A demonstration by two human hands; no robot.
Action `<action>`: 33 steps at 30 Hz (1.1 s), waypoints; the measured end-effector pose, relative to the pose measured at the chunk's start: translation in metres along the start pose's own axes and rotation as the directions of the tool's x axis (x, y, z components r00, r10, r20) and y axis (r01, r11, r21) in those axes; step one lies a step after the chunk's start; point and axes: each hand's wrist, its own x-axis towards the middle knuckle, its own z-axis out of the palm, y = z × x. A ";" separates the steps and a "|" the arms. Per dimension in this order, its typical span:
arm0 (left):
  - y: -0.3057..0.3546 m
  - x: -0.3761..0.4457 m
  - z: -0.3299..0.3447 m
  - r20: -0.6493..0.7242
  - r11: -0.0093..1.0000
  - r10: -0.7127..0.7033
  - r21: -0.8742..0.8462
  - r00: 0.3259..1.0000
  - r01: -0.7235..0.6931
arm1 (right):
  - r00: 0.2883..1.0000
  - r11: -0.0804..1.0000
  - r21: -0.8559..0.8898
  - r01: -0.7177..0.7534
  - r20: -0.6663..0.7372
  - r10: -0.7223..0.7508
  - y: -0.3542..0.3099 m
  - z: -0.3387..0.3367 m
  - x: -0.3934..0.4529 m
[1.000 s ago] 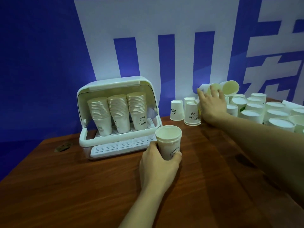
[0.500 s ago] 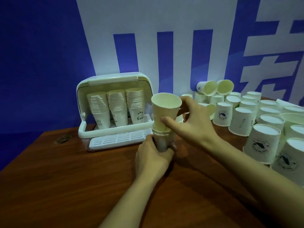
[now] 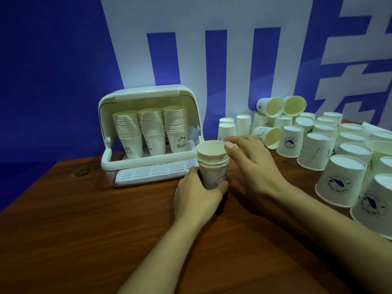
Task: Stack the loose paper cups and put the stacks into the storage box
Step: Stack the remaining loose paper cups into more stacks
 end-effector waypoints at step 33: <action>-0.004 0.003 0.002 -0.010 0.999 -0.003 0.036 1.000 0.003 | 0.963 0.887 0.383 -0.258 0.034 0.266 -0.042 -0.016 0.038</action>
